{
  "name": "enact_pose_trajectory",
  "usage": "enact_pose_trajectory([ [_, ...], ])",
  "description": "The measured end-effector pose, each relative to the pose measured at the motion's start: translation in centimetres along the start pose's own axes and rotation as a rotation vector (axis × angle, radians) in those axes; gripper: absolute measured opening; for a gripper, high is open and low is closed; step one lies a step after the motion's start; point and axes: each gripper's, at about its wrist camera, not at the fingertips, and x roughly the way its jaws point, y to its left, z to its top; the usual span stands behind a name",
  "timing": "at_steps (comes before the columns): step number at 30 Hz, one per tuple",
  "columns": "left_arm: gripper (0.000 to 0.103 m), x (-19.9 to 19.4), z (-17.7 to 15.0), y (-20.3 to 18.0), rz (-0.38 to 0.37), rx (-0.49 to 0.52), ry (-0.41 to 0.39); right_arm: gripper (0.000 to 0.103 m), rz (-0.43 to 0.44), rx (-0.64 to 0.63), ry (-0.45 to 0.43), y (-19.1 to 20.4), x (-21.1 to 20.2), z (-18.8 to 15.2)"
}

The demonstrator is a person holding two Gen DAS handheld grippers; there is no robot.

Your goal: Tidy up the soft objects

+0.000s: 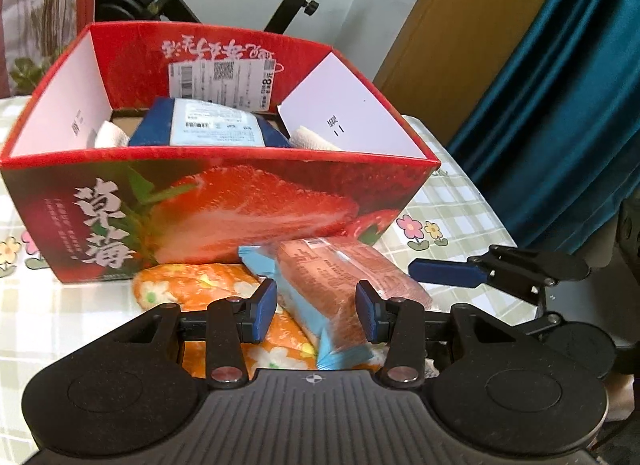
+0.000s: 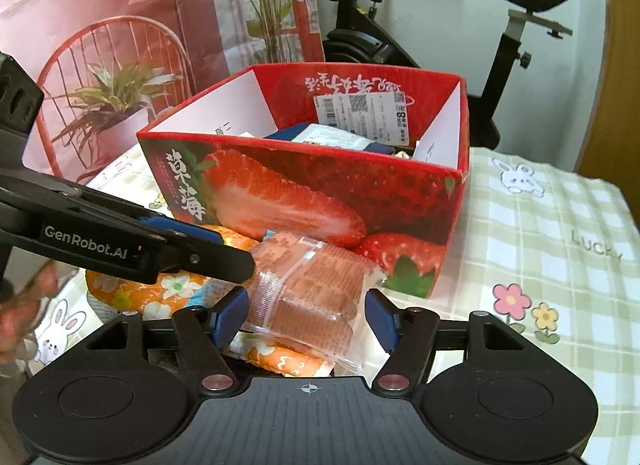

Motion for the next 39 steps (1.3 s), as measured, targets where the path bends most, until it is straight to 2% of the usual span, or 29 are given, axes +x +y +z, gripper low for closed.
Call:
enact_pose_trajectory([
  [8, 0.05, 1.3, 0.3, 1.0, -0.064, -0.077, 0.024, 0.064, 0.057, 0.036, 0.007, -0.4, 1.1, 0.1],
  [16, 0.052, 1.8, 0.4, 1.6, -0.094, -0.113, 0.039, 0.066, 0.071, 0.047, 0.023, -0.4, 1.5, 0.2],
  [36, 0.054, 2.1, 0.3, 1.4, -0.088, -0.083, 0.046, 0.07, 0.073, -0.057, 0.047, 0.0, 1.0, 0.1],
  [39, 0.054, 2.2, 0.3, 1.3, -0.082, -0.077, 0.047, 0.077, 0.074, -0.055, 0.05, -0.4, 1.5, 0.2],
])
